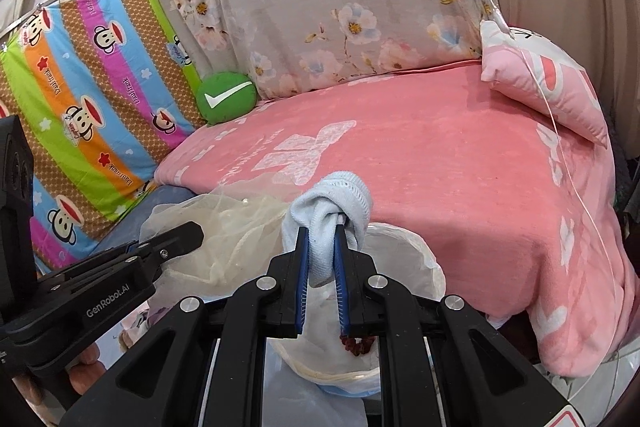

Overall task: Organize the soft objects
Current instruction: 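Carry both items over the white bin and open both grippers, then move both open grippers back over the pile on the table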

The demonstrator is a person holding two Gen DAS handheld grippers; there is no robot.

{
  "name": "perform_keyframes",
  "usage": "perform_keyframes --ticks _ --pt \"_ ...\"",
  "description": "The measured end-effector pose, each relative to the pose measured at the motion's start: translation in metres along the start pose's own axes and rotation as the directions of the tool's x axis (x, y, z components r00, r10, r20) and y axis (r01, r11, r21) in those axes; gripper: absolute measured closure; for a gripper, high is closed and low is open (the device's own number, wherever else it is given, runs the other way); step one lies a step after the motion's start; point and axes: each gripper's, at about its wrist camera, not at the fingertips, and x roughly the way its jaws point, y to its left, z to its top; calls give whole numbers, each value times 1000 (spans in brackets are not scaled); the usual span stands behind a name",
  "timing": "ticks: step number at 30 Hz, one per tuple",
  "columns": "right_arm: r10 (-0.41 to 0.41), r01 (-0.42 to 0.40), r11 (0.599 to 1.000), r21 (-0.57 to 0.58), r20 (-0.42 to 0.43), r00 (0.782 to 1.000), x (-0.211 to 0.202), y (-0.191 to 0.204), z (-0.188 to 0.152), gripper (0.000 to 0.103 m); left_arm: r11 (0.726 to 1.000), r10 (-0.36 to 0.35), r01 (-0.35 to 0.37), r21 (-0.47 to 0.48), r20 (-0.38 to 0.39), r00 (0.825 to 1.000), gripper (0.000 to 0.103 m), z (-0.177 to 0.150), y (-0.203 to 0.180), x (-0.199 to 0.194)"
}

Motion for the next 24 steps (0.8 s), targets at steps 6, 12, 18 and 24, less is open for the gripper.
perform_keyframes --ticks 6,12,18,24 --pt "-14 14 1000 14 -6 1000 9 -8 2 92 1000 -25 25 -5 -24 999 93 1 -1 15" --pt "-17 17 1000 5 -14 1000 19 -6 4 91 999 6 -6 -32 7 1000 34 1 1 19" --pt "-16 16 1000 -7 -21 1000 30 2 4 82 998 52 -51 -37 11 999 32 3 9 21" --pt "-15 14 1000 -28 -32 999 37 14 2 67 995 81 -80 -61 2 997 32 -1 23 21"
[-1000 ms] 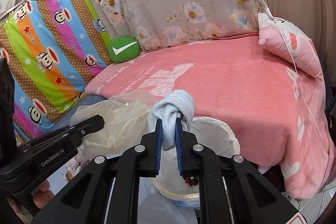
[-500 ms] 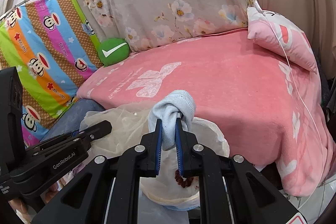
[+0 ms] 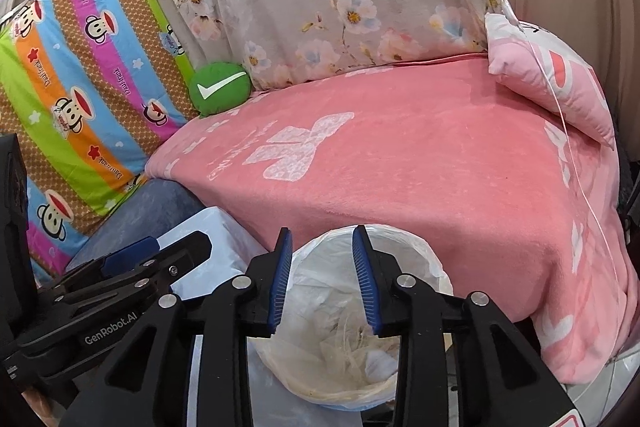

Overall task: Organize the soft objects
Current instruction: 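Move both open grippers back over the pile on the table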

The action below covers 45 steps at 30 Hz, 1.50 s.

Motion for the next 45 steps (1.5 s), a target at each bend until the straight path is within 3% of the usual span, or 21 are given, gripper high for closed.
perform_keyframes --ticks 10,26,45 --pt "19 -20 999 -33 -26 999 2 20 -7 61 999 22 -22 -48 -2 1000 32 -7 22 -7" --pt "71 -78 991 -112 -63 995 -2 67 -22 60 989 70 -68 -131 8 998 32 -22 62 -31" --pt "131 -153 968 -199 -121 984 1 128 -44 56 960 147 -145 -239 -9 989 32 -50 121 -54"
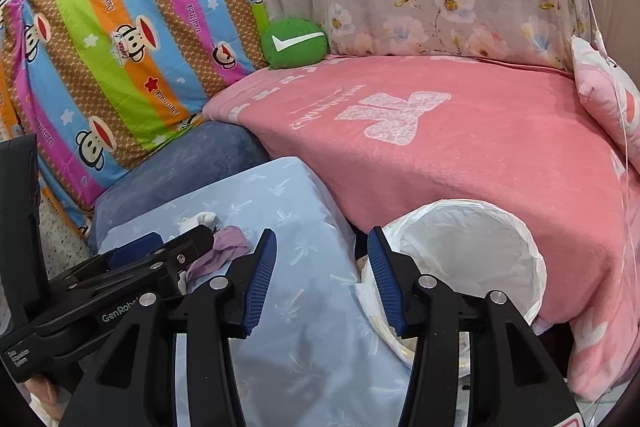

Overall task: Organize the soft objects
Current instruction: 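Move both open grippers back over the pile on the table, then grasp the tan stocking with the left gripper while the right grasps the mauve cloth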

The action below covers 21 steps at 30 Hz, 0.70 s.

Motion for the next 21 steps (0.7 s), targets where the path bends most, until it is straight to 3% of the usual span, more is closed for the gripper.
perform_keyframes --ticks 21 --pt "82 -93 989 -111 -106 991 41 84 -24 54 975 143 -155 -158 -84 986 26 -38 107 -4"
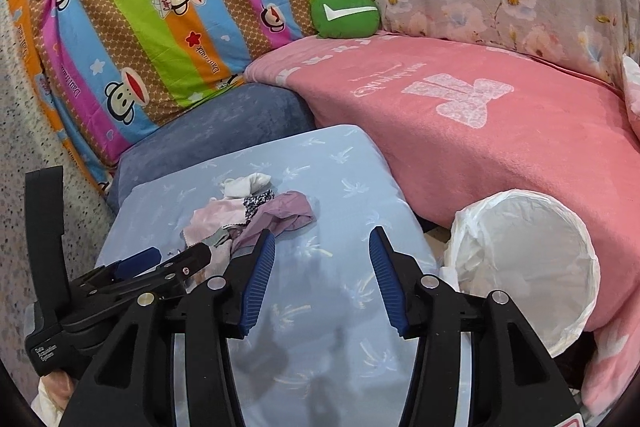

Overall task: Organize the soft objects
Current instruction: 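Grasp the tan stocking with the left gripper while the right grasps the mauve cloth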

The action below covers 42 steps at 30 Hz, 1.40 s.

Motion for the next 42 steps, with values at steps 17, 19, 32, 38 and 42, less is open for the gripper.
perform_keyframes --ticks 17,19,32,38,42 --pt "48 -57 996 -64 -134 990 78 51 -16 53 989 51 -66 -132 -118 992 25 -16 71 44" --pt "49 -60 996 -68 -146 988 87 56 -17 53 987 32 -50 -151 -117 993 26 -12 75 48" --pt "43 -50 998 -38 -172 984 129 58 -5 53 984 -80 51 -171 -169 982 75 -5 66 77" --pt "70 -70 998 10 -205 976 158 57 2 53 983 -91 64 -171 -150 985 89 -6 71 64" --pt "101 -92 995 48 -219 971 179 62 5 53 981 -93 65 -183 -146 985 89 -5 75 61"
